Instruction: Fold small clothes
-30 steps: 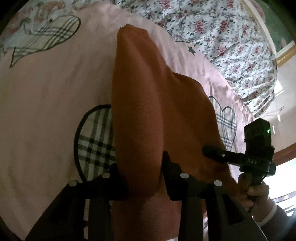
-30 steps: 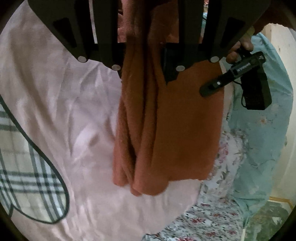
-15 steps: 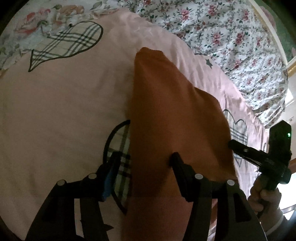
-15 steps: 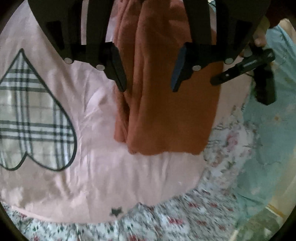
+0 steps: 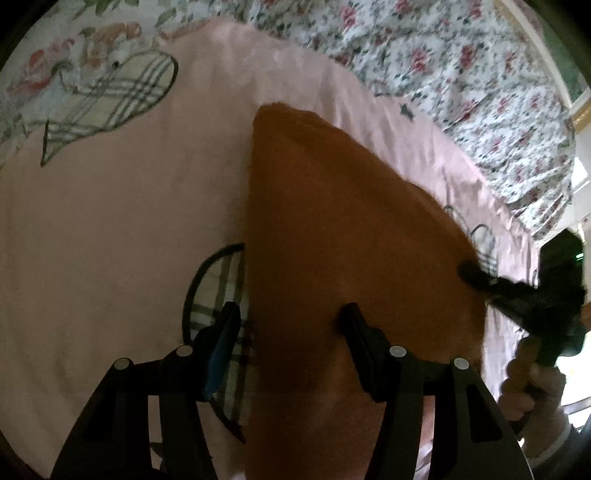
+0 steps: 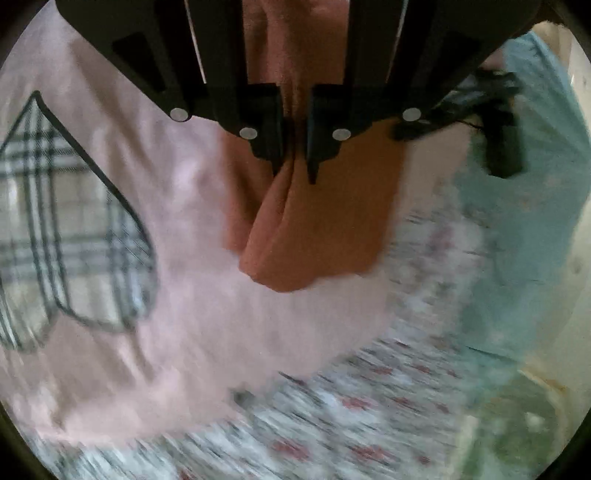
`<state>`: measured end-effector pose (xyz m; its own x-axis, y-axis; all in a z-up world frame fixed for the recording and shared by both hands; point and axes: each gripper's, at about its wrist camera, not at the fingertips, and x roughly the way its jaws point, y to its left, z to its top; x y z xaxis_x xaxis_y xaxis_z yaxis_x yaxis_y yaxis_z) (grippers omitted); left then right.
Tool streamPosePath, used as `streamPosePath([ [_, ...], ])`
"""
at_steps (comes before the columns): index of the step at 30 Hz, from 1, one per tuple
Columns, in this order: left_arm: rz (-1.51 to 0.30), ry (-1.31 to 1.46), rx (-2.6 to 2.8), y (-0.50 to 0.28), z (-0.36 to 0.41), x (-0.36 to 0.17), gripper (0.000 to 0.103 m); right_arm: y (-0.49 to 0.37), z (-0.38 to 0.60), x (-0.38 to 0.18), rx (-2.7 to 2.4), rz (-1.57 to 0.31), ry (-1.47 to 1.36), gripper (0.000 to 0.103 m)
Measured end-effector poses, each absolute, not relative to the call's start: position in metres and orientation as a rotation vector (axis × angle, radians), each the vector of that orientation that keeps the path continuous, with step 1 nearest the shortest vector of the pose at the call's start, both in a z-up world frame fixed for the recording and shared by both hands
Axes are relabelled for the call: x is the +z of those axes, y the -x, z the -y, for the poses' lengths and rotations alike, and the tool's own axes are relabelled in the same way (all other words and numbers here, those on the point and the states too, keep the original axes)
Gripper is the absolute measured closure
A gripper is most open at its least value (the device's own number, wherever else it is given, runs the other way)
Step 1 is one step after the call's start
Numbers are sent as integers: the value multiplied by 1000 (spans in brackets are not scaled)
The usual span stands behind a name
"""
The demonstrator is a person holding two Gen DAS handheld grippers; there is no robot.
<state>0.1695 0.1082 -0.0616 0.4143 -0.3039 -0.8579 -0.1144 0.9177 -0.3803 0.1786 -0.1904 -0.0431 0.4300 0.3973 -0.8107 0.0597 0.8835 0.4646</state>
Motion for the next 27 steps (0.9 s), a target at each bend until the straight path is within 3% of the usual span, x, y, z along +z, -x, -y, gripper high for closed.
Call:
streamPosePath([
  [9,-1158,423,-63,-186,-113,-79,42,-188,178,-58,195,-1133,-393,92],
  [14,-1174,408,-20,-191,-113,-86,35,-191,180,-61,181,-1148,-412,87],
  [16,-1172,393,-17,-184,-112,-79,35,-186,186,-54,171,-1142,-429,81],
  [27,-1114,381,-60,-104,-120,-37,41,-114,195,-7,186,-1063,-463,81],
])
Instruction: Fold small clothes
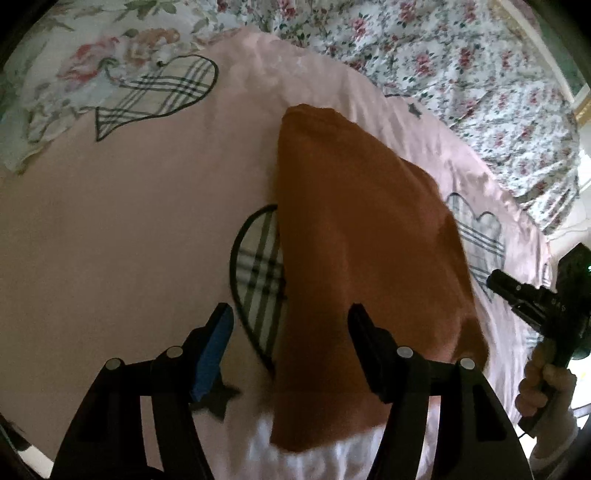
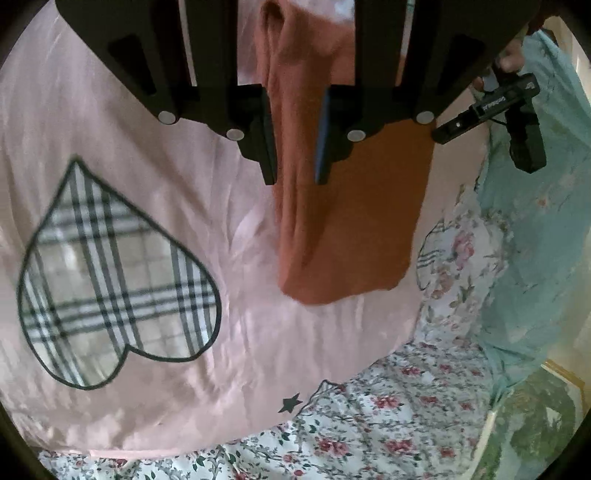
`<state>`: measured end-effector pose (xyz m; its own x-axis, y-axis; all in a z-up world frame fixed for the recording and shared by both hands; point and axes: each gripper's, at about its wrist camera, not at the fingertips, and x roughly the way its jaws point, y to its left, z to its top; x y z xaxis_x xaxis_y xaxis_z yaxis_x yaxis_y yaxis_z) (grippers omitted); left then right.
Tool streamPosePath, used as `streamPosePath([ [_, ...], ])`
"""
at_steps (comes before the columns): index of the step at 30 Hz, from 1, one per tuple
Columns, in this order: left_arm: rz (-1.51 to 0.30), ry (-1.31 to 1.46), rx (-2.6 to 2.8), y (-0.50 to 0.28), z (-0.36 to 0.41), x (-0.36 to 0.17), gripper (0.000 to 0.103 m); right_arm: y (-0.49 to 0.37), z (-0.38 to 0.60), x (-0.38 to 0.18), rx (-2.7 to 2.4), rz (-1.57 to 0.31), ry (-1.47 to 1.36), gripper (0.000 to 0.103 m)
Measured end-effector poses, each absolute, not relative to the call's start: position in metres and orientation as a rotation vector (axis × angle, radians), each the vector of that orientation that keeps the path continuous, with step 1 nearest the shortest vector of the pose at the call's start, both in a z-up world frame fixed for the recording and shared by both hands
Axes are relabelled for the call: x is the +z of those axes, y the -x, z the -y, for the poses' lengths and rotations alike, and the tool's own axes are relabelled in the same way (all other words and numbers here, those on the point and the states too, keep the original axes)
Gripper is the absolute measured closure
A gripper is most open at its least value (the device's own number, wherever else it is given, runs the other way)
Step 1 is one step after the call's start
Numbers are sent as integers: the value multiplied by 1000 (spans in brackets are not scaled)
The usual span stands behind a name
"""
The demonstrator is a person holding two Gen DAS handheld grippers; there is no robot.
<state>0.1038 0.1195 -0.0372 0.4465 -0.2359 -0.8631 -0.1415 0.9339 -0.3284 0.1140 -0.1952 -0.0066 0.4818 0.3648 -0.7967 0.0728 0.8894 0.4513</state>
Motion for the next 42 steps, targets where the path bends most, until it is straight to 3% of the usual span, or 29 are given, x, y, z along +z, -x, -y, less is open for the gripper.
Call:
streamPosePath([
  [5,-1051,380,-208,-73,-104,-20,51,-86,177,-5,230,-1061,-453,81],
  [16,-1070,355,-417,-75,-71,-35,54,-89,146,-20,251,-1101,-395,81],
  [18,-1113,336,-380,-80,-72,-52,60,-95,148,-31,215,-1122,-384,81],
  [20,-1150,344,-345,-86,-77,-70,78,-101,154,-44,182,-1151,-386,81],
  [22,-1158,406,-337,-89,-86,-79,81,-106,161,-58,168,-1179,-413,83],
  [27,-1157,392,-327,-85,-83,-75,80,-104,163,-61,168,-1162,-403,83],
  [34,-1136,308,-330,-67,-73,-53,61,-78,152,-33,202,-1128,-358,81],
  [42,-1206,283,-321,-53,-73,-76,58,-55,147,-64,147,-1198,-267,81],
])
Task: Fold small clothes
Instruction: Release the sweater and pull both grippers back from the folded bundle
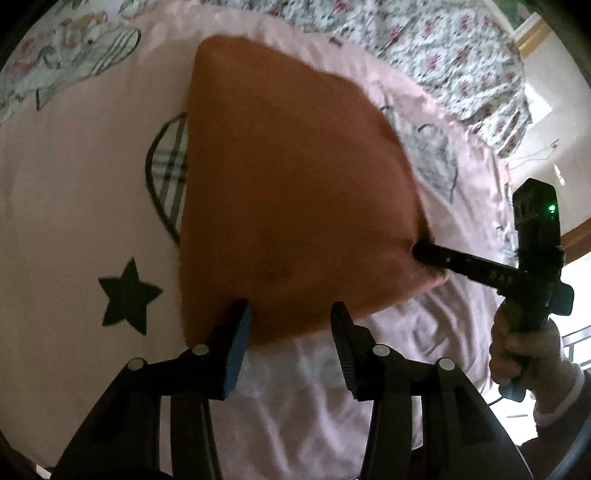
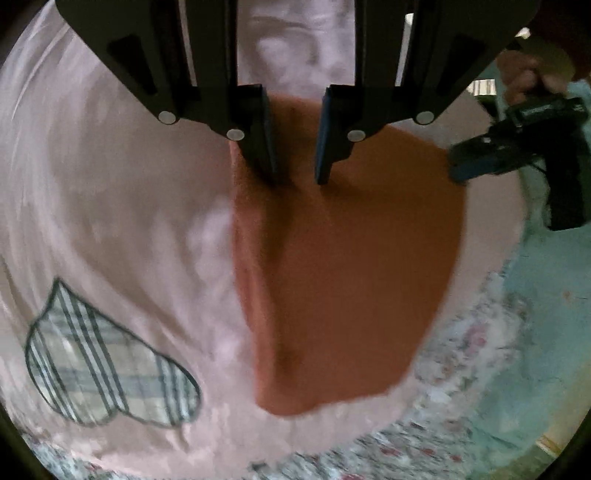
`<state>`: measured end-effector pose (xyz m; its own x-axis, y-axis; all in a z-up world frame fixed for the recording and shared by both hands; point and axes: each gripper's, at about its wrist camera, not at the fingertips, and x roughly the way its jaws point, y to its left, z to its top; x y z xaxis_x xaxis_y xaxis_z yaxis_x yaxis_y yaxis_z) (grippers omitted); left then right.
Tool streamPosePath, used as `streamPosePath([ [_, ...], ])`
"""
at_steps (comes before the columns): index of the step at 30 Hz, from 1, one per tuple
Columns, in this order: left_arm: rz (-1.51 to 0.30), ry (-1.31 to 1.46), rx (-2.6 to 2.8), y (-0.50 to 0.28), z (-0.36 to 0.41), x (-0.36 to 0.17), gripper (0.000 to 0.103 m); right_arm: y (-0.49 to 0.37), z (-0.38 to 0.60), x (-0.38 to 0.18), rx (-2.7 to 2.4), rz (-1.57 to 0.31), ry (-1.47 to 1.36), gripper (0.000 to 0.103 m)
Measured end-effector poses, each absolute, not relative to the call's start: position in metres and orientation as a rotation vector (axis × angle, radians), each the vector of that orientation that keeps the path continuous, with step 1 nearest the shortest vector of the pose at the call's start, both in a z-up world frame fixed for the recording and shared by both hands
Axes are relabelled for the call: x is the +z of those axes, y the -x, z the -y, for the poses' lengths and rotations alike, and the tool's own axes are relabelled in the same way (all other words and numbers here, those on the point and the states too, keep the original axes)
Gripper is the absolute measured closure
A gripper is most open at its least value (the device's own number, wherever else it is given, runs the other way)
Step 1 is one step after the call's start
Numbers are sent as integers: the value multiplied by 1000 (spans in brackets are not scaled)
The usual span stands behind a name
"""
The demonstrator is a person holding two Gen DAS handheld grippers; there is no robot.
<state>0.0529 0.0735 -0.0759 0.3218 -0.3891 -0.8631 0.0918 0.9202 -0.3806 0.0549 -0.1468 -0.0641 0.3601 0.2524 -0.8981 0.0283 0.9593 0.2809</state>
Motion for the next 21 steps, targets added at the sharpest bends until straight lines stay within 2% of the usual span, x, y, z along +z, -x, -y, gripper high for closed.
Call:
streamPosePath([
  [6,-1180,253,-327,-43,-74,-69,58,-38,144,-42,146,-1143,-276,81],
  [11,-1149,264,-334,-34,-79,-57,53,-21,141,-21,135,-1095,-294,80],
  [15,-1142,225,-313,-23,-80,-47,50,-5,135,-8,117,-1063,-303,63],
  [21,-1116,171,-224,-1,-86,-36,42,-4,122,-5,157,-1076,-258,62],
])
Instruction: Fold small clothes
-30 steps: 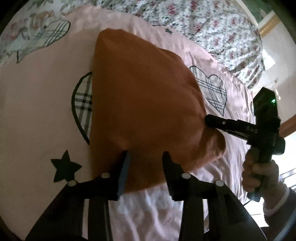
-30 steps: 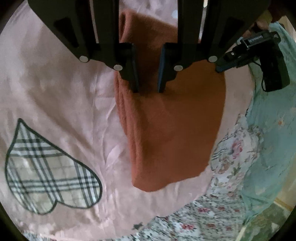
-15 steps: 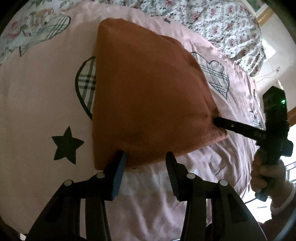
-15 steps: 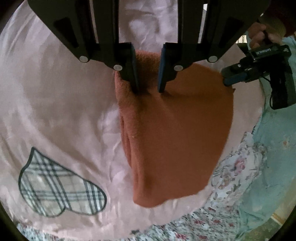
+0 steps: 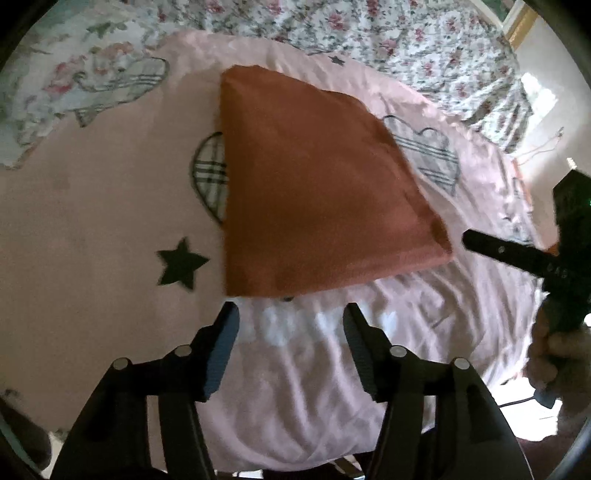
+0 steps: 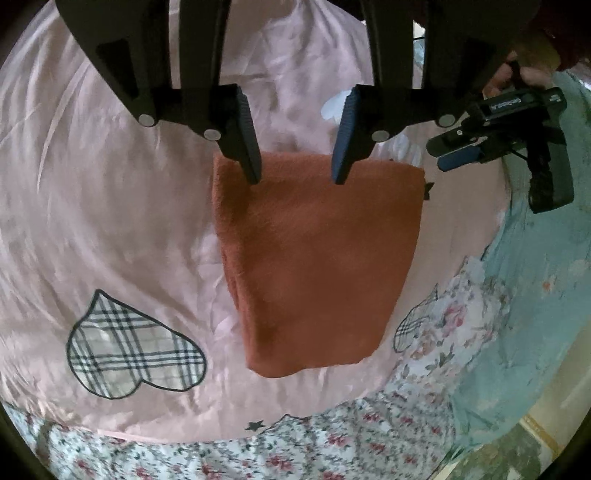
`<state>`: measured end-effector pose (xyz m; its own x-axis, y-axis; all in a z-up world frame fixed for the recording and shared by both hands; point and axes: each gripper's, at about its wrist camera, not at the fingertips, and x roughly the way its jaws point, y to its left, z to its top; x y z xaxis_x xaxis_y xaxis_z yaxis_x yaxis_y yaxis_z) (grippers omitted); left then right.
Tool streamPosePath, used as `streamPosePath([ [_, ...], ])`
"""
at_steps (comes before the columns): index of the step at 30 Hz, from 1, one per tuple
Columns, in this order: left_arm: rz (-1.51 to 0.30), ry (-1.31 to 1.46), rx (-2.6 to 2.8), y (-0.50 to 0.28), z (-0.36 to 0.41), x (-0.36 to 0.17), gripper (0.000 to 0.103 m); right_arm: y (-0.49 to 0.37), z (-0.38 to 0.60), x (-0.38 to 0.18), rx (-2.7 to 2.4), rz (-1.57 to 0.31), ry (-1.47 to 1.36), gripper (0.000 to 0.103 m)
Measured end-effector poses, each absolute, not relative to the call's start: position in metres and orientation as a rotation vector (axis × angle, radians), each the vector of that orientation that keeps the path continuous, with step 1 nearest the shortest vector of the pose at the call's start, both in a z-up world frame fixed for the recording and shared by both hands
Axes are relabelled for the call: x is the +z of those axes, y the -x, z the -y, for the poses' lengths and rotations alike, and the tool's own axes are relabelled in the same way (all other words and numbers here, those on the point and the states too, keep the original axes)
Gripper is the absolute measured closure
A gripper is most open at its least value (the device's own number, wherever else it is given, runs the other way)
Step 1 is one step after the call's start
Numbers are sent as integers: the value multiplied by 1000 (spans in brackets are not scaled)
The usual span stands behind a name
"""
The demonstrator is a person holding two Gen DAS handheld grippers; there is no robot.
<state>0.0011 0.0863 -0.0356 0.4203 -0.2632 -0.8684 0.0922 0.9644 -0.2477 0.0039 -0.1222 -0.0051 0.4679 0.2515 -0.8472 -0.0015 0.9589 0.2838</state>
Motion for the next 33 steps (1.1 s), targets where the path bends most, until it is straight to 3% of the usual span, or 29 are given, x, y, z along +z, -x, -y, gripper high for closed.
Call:
streamPosePath([
  [14,-1116,-13,83,53,-80,-9,19,26,124,-3,225,-1067,-198,36],
  [33,-1085,-78,81,33,-51,-14,18,45,133,7,208,-1049,-43,15],
])
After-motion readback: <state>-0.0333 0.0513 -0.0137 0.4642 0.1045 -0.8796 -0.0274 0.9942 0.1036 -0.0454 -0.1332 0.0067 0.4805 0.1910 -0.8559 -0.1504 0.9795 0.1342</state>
